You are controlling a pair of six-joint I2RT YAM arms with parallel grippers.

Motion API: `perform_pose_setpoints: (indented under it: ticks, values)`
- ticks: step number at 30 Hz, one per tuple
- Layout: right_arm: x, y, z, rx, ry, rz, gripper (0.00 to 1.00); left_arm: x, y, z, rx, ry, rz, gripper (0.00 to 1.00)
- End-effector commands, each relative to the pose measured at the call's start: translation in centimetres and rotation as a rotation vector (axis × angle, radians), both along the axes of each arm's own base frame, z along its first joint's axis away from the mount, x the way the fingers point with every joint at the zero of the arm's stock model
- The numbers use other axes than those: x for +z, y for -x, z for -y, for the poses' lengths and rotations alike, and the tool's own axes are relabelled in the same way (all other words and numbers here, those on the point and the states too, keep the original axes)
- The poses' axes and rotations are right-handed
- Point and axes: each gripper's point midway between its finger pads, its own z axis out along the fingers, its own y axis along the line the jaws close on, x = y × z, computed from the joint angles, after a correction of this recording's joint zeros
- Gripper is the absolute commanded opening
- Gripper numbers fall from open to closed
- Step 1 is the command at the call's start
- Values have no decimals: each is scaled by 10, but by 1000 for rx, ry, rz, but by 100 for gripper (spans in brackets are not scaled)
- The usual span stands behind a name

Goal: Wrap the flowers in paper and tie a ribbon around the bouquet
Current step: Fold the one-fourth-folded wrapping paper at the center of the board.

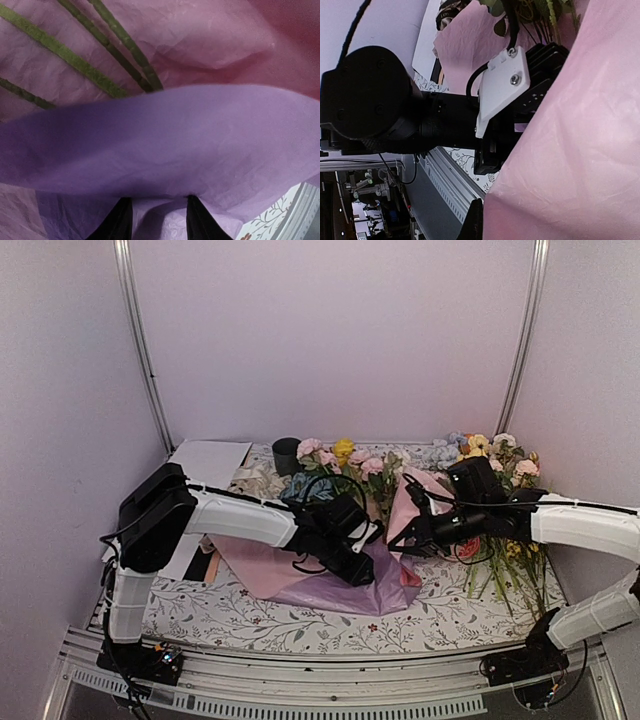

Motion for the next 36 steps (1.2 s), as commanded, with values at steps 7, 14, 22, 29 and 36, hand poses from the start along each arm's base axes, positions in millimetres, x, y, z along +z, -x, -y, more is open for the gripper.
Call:
perform_pose_setpoints:
  ticks: [7,14,22,29,36]
  values:
    - [-39,-20,-35,62,70,6,0,-9,-6,-18,55,63,-14,38]
    - [-79,-37,-32,9,165,-3,0,28,-10,-12,52,223,18,40]
    - [-107,-45,-29,-15,237,-31,0,77,-7,-24,63,266,55,45]
    - [-113,-48,-27,-13,281,-27,0,52,15,-74,155,102,-30,46]
    - [-110,-50,-30,-3,309,-6,0,11,23,-95,173,13,-55,48]
